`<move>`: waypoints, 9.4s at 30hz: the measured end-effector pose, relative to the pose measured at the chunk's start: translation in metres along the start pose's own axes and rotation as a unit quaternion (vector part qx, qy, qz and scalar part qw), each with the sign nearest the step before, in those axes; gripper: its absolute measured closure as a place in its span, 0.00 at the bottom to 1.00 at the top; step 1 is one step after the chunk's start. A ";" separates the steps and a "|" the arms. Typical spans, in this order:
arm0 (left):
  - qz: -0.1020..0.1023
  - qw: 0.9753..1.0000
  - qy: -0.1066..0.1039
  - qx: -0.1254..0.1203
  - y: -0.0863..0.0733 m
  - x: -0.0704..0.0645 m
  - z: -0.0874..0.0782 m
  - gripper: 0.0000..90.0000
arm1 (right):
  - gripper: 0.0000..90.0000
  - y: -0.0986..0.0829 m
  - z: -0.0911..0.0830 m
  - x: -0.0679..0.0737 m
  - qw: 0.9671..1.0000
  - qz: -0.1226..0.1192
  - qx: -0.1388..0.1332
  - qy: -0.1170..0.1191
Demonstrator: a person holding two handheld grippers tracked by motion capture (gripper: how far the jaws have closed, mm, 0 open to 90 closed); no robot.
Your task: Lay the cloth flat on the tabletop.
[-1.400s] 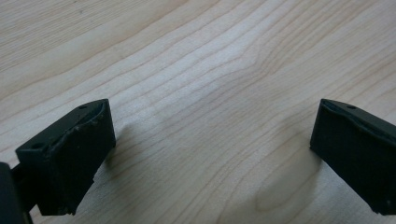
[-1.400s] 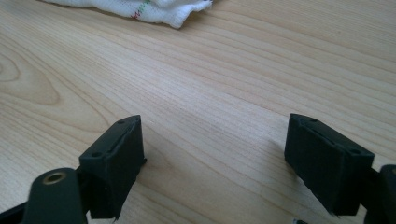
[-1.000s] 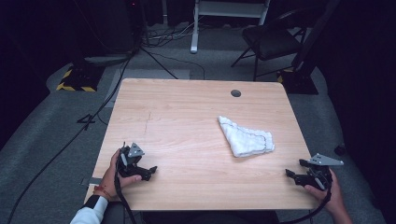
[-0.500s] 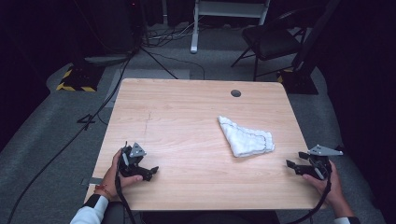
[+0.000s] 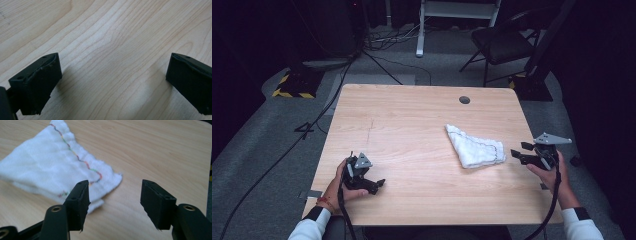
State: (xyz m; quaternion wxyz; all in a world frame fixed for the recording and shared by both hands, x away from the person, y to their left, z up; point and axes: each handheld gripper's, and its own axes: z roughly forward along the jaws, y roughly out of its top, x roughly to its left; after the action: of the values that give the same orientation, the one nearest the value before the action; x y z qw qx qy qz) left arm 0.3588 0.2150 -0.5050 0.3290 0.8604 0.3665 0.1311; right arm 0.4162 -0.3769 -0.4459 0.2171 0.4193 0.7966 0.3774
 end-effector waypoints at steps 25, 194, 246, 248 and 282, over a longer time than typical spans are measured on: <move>0.034 0.999 -0.030 0.002 0.033 -0.023 0.029 0.01 | 0.60 0.013 0.084 -0.005 0.996 0.000 0.086 0.007; 0.130 0.982 -0.137 0.024 0.073 -0.066 0.042 0.96 | 0.95 0.005 0.058 0.038 0.988 -0.100 0.111 0.041; 0.158 0.976 -0.143 0.034 0.071 -0.084 0.039 0.93 | 0.48 0.093 0.168 0.163 0.979 -0.121 0.085 0.143; 0.160 0.976 -0.143 0.034 0.071 -0.084 0.039 0.93 | 0.49 0.092 0.171 0.161 0.979 -0.112 0.090 0.147; 0.150 0.978 -0.145 0.027 0.074 -0.089 0.037 0.91 | 0.94 0.006 0.006 0.109 0.968 -0.152 0.037 0.198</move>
State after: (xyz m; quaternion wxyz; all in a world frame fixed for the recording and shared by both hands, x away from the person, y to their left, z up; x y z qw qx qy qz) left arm 0.3543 0.0954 -0.4826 0.3319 0.9239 0.1854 0.0427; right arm 0.3626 -0.2815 -0.4477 0.0939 0.2179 0.8917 0.3856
